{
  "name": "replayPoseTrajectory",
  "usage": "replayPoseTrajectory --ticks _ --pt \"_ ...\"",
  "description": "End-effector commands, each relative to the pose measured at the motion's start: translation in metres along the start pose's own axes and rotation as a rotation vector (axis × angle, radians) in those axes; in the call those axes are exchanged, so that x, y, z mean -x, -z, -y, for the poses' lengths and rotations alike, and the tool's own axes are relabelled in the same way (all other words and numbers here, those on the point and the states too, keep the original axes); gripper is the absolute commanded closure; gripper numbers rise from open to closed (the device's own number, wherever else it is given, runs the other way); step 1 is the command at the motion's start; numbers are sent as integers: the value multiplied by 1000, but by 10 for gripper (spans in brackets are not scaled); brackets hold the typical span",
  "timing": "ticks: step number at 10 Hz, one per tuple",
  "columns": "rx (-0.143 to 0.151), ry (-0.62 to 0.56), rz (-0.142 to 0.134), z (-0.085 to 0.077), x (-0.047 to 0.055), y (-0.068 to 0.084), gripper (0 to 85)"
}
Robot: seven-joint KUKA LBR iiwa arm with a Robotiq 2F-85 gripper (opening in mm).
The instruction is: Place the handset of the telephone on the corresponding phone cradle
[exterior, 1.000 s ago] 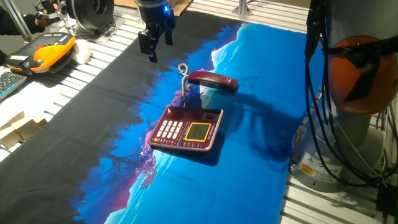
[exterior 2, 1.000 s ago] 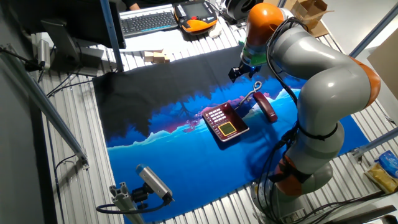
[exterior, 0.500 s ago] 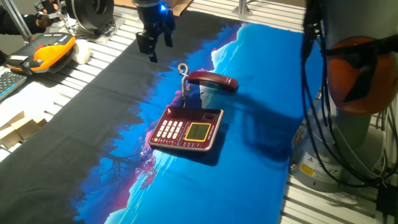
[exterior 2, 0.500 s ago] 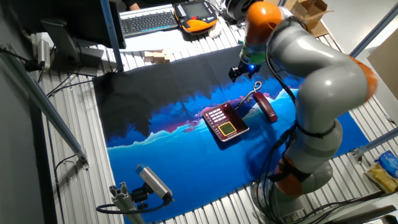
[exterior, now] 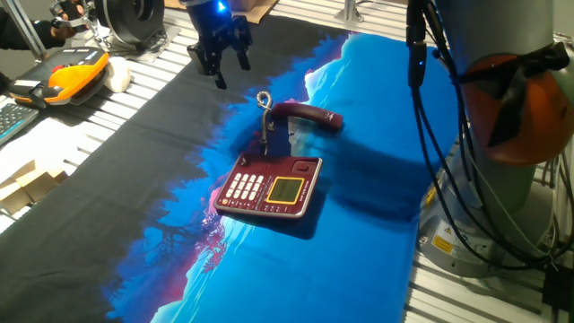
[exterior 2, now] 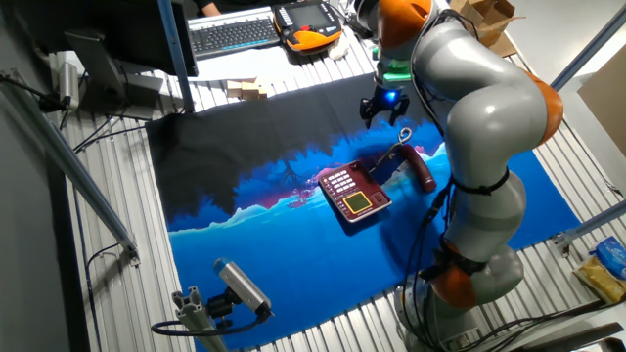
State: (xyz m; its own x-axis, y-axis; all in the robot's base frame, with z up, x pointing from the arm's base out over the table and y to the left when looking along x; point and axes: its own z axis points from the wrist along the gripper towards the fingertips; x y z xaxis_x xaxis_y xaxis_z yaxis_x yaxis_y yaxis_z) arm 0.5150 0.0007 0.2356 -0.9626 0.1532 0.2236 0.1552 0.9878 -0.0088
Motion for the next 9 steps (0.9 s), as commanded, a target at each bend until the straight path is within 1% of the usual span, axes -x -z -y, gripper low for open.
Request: replayPoseTrajectory --ticks 1,2,3,4,5,6,7,8,9 --pt "16 17 18 0 0 5 170" --pt "20 20 19 -2 -2 19 170" --pt "11 30 44 -1 -3 29 170" --pt "4 35 72 -1 -3 32 170" --pt "-20 43 96 0 -3 32 170" --pt "-37 45 109 0 -2 31 170" --pt "-26 41 114 0 -2 31 170" --pt "-10 32 109 1 -2 31 170" --pt "2 24 114 1 -2 31 170"
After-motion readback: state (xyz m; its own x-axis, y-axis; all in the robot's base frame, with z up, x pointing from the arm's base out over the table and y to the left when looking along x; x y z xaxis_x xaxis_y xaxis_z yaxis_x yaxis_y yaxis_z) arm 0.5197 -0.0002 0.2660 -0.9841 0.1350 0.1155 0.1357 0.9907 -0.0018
